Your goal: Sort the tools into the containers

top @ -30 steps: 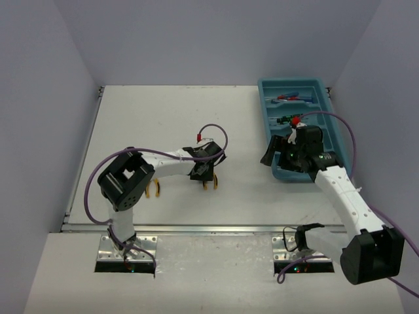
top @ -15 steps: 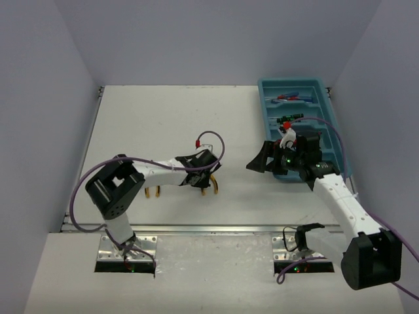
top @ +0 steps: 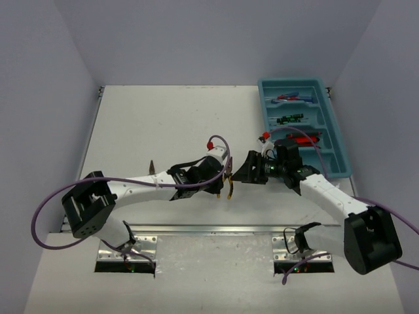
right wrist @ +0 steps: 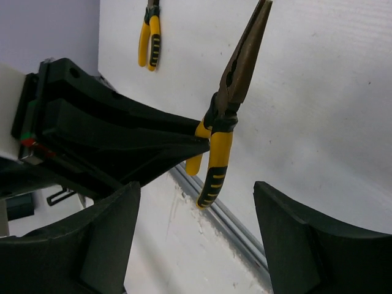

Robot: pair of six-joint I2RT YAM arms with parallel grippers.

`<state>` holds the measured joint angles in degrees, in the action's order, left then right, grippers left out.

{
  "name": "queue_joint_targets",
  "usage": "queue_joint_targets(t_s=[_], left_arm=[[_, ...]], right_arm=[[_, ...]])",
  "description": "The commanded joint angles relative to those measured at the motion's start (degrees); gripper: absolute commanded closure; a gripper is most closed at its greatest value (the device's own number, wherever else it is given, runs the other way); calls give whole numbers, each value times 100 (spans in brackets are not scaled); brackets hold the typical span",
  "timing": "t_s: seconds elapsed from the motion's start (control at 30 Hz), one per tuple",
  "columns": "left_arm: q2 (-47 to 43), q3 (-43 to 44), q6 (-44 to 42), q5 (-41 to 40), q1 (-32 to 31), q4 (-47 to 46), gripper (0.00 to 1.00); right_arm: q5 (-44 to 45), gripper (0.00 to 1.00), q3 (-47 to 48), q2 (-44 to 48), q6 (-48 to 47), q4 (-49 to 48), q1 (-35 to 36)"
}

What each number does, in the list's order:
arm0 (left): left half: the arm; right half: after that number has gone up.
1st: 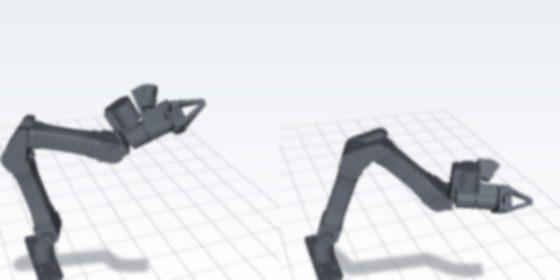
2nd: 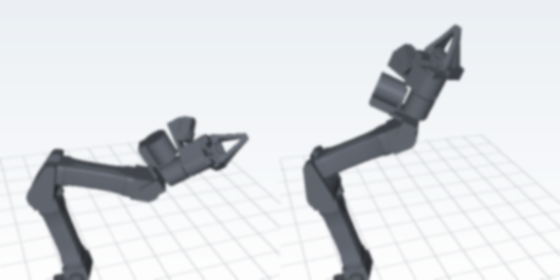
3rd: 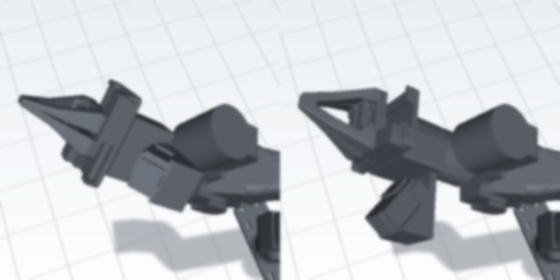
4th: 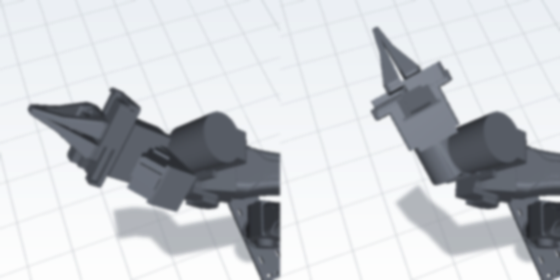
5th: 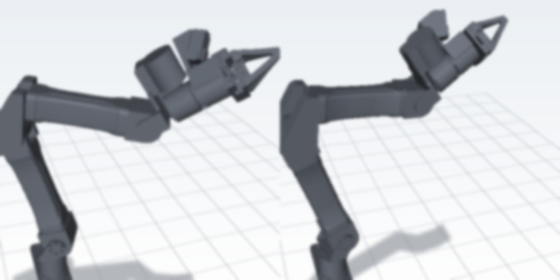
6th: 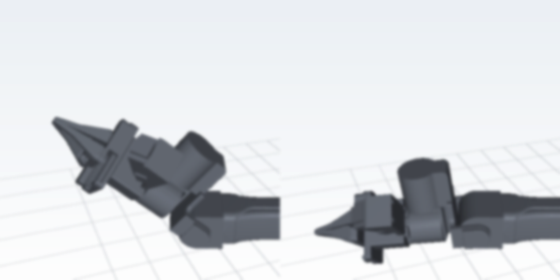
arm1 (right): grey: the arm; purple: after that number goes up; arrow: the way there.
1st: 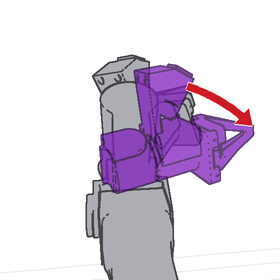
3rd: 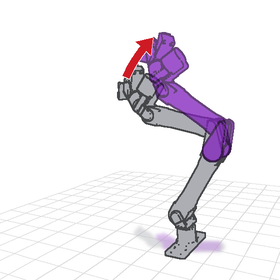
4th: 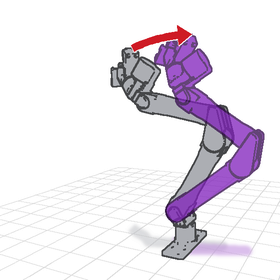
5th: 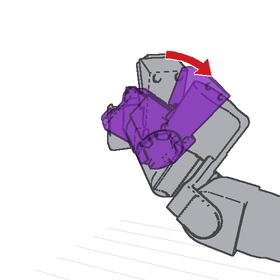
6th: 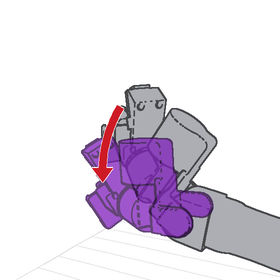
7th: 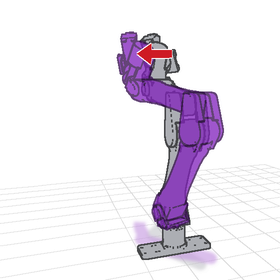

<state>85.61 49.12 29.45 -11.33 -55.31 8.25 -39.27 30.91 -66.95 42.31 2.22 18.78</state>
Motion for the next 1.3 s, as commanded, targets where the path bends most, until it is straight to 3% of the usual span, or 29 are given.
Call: queue_joint_targets(t_s=[0.0, 0.2, 0.3, 0.4, 0.57, 0.6, 0.63, 0.67, 0.73, 0.77, 0.87, 0.97, 1.13, 1.27], left_arm=[[-443, 76, -24, 174, -289, -728, 100], [-677, 18, 52, 371, -421, -1071, 100], [-677, 2, 68, 434, -453, -1079, 100], [-695, -36, 69, 430, -464, -1080, 100], [-748, -94, 61, 415, -472, -1101, 99], [-753, -80, 61, 374, -472, -1069, 92], [-758, -56, 67, 305, -472, -1010, 77], [-765, 0, 95, 152, -472, -872, 35], [-818, 80, 166, -110, -472, -518, 7], [-868, 140, 220, -451, -472, -284, 1], [-1185, 483, 606, -1686, -469, 921, 0], [-1485, 748, 961, -2431, -446, 1978, 0], [-2014, 954, 1383, -2980, -345, 3205, 0], [-2300, 745, 1634, -3217, 84, 3638, 0]], right_arm=[[237, 31, -122, -227, 564, -894, 342], [520, 43, -311, -618, 1033, -1457, 575], [607, 63, -469, -651, 1255, -1797, 583], [770, 95, -553, -536, 1413, -1950, 583], [977, 100, -658, -276, 1574, -2117, 582], [1055, 100, -672, -221, 1601, -2094, 578], [1154, 100, -681, -151, 1622, -2044, 574], [1314, 100, -674, -40, 1623, -1912, 574], [1596, 100, -656, 137, 1596, -1704, 541], [1770, 100, -618, 264, 1566, -1327, 435], [2413, 100, -274, 700, 1431, -256, -204], [2410, 100, -166, 1087, 1560, 259, -1251], [2644, 100, 320, 1003, 1667, 1046, -3133], [3284, 100, 624, 661, 2054, 1366, -3570]])
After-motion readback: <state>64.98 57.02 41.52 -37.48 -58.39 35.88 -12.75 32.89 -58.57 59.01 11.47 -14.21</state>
